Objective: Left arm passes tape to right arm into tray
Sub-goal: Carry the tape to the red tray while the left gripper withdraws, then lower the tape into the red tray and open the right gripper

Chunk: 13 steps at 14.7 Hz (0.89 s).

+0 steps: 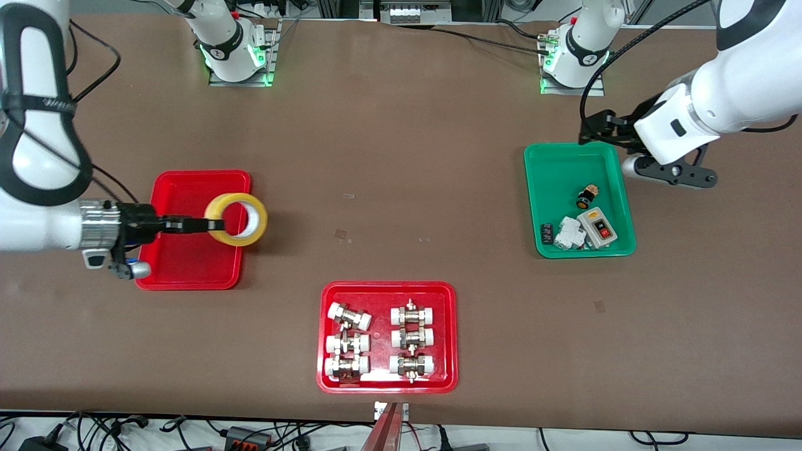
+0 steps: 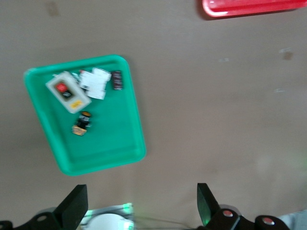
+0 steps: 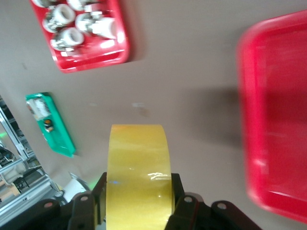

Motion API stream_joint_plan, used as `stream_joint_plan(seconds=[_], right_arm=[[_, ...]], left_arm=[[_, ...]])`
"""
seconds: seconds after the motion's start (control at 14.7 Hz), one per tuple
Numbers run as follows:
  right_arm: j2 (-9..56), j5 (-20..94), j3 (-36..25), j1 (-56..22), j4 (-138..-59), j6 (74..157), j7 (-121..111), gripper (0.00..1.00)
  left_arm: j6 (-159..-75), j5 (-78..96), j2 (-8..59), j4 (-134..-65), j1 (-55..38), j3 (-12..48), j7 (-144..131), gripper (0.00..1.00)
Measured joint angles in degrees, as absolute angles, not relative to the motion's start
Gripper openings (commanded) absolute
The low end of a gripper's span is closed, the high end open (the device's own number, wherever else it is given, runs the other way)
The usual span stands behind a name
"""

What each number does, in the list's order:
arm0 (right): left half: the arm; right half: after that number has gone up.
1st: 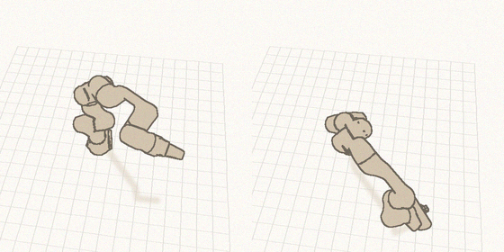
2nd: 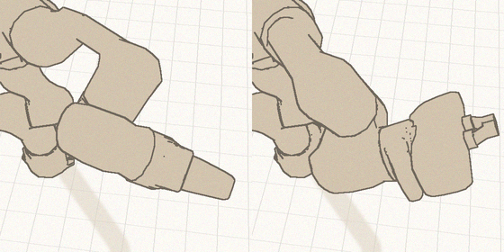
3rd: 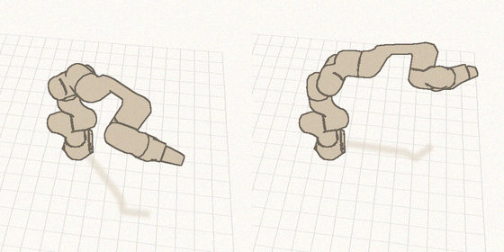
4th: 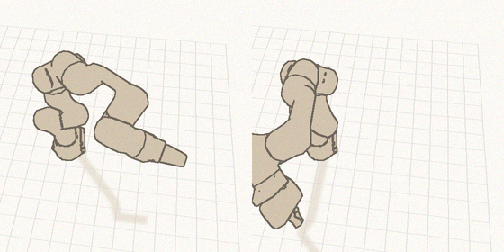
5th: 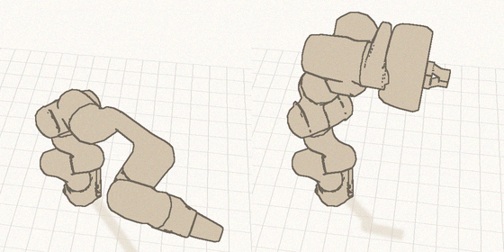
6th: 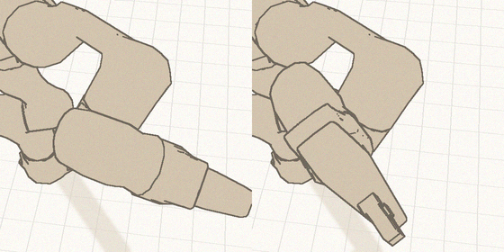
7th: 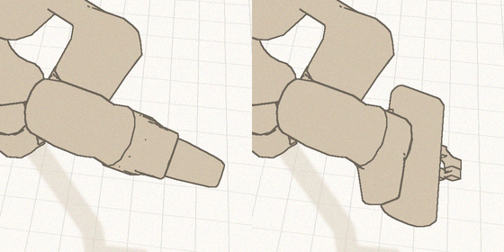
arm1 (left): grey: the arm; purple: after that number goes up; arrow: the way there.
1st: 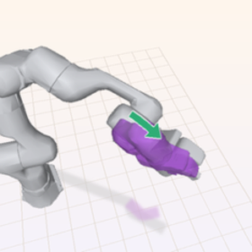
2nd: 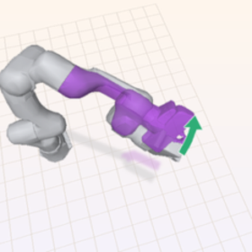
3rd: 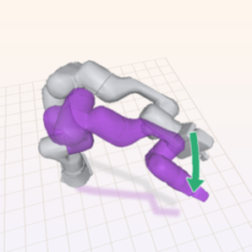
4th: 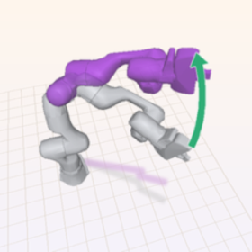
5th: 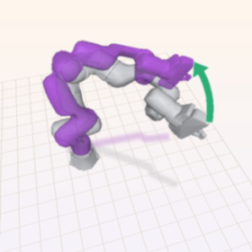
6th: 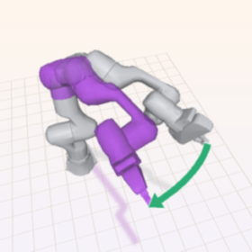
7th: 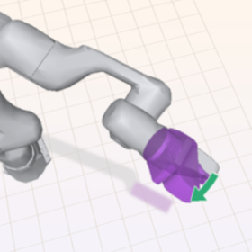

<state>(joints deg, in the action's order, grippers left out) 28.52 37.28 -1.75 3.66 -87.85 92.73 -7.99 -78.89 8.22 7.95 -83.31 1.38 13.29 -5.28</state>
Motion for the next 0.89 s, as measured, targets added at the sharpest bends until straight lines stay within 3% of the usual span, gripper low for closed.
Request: stream_joint_plan(seconds=[0.41,0.89], right_arm=[[37.97,36.60,-1.75,16.34,-88.19,90.46,-32.84,0.26],[44.12,36.63,-1.56,18.46,-87.97,92.09,-42.49,0.27]], left_arm=[[-79.55,6.22,4.64,-83.62,1.39,2.23,2.72,1.00],[-84.80,1.23,1.74,-87.94,-0.11,0.85,6.87,1.00]])
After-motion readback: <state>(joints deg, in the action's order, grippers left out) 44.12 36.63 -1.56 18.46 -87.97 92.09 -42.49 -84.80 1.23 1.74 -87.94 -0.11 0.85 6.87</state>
